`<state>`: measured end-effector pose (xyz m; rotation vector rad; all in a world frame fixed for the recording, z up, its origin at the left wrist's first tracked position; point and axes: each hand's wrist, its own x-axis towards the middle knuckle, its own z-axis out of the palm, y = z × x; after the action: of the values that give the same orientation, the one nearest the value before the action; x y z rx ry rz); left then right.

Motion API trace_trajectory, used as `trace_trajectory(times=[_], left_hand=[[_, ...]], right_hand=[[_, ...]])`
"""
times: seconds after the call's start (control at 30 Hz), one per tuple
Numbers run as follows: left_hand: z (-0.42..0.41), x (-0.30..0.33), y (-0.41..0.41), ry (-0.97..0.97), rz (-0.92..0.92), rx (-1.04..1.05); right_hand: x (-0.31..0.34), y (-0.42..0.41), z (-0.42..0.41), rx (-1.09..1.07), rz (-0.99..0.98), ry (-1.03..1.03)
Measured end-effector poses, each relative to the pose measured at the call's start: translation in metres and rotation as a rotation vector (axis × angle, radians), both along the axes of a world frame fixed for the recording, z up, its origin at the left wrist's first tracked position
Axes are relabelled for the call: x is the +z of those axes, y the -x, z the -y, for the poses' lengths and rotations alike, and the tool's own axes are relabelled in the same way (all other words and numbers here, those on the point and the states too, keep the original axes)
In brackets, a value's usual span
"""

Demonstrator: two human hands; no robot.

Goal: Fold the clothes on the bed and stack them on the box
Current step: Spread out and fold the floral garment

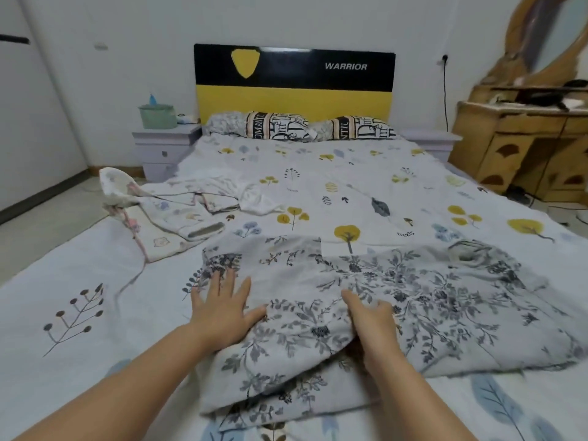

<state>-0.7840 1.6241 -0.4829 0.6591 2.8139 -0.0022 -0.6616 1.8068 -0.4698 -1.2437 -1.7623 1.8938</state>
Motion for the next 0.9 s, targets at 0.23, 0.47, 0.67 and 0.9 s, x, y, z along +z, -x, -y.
trace_trajectory(times=[0.23, 0.47, 0.67, 0.9], left_hand=[[-0.005, 0.013, 0.006, -0.303, -0.060, -0.008], [-0.012, -0.009, 0.015, -0.134, 0.138, -0.108], [-0.024, -0.003, 0.033, -0.300, -0.124, -0.002], [-0.027, -0.045, 0.060, -0.192, -0.029, 0.024]], right_hand=[[0.025, 0.000, -0.019, -0.031, -0.115, -0.339], [0.004, -0.043, -0.039, 0.153, 0.531, -0.775], [0.030, -0.001, -0.023, 0.220, 0.540, -1.204], [-0.043, 0.042, -0.053, 0.678, 0.745, -1.108]])
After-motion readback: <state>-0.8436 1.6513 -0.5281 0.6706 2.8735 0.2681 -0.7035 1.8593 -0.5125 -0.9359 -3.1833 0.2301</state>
